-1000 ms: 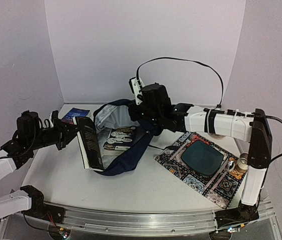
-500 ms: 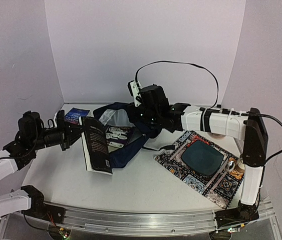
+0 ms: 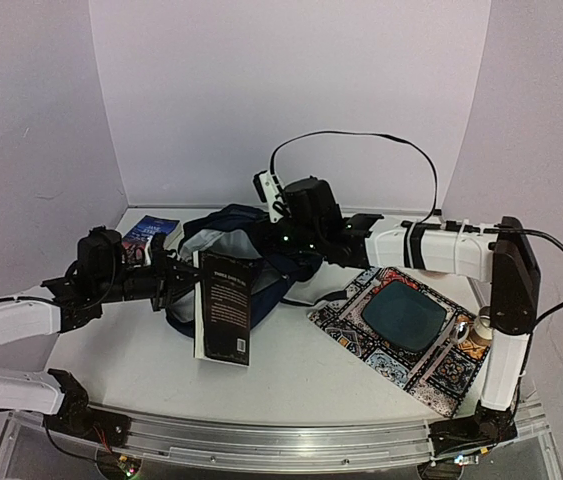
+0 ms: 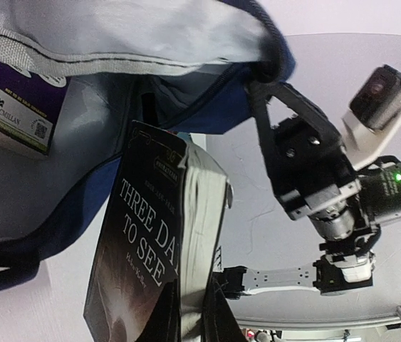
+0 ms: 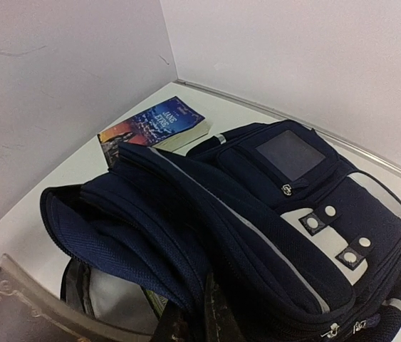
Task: Pack the student bag
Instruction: Place the book in the largest pocket of the bag.
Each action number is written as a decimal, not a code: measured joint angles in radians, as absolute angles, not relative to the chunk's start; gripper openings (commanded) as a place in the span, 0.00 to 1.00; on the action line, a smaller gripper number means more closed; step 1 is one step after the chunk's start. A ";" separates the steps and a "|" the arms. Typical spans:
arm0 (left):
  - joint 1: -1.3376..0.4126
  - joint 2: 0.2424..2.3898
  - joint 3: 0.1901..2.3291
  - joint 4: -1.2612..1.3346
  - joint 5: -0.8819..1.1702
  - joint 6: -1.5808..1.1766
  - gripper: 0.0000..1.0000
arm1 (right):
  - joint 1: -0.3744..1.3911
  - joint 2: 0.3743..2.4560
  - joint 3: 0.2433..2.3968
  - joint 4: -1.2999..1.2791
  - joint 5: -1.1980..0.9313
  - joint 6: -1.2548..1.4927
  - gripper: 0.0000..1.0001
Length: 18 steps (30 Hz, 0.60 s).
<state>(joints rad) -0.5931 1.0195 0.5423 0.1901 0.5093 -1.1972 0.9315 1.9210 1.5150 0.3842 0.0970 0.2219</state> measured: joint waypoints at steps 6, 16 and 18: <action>-0.493 1.178 0.560 0.235 0.541 -1.153 0.00 | 0.926 1.871 1.445 0.397 0.026 0.222 0.00; -0.362 1.385 0.631 0.297 0.665 -1.079 0.14 | 0.926 1.851 1.395 0.411 -0.068 0.220 0.00; -0.336 1.440 0.639 0.306 0.670 -1.058 0.22 | 0.926 1.851 1.395 0.411 -0.076 0.217 0.00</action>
